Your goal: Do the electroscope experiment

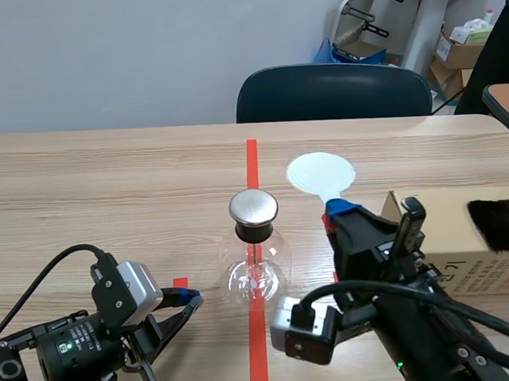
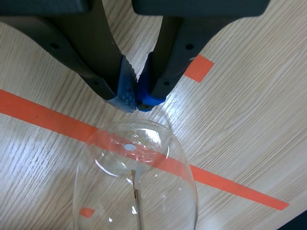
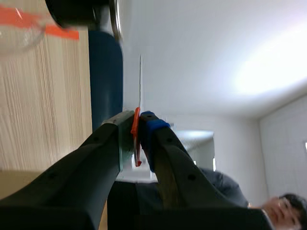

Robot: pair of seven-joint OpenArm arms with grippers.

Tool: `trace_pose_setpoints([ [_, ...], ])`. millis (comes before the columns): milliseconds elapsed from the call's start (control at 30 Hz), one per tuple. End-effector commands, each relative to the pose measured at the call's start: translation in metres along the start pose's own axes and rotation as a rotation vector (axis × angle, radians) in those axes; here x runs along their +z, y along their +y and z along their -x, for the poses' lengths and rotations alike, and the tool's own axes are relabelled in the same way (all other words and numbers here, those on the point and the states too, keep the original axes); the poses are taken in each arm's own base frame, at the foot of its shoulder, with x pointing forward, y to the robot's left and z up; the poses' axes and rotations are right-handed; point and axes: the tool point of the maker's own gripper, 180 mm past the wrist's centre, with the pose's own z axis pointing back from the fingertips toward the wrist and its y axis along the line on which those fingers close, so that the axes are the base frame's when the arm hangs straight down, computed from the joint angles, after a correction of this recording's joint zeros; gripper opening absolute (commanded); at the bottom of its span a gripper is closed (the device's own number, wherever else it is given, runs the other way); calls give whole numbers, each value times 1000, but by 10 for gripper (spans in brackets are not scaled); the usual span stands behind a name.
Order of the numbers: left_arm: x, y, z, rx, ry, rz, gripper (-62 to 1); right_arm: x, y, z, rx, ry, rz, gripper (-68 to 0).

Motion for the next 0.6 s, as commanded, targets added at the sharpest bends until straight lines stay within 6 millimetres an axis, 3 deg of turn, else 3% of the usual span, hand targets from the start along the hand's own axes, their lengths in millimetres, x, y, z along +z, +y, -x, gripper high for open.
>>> trace_pose_setpoints([
  [0, -3, 2, -10, 0, -36, -5, -582, -4, -11, -2, 22, -38, 40, -658],
  [300, -3, 2, -10, 0, -36, -5, -582, 2, -11, -41, 28, -254, 44, -658],
  [567, -3, 2, -10, 1, -37, -5, -582, 4, -11, -46, 29, -285, 44, -658],
])
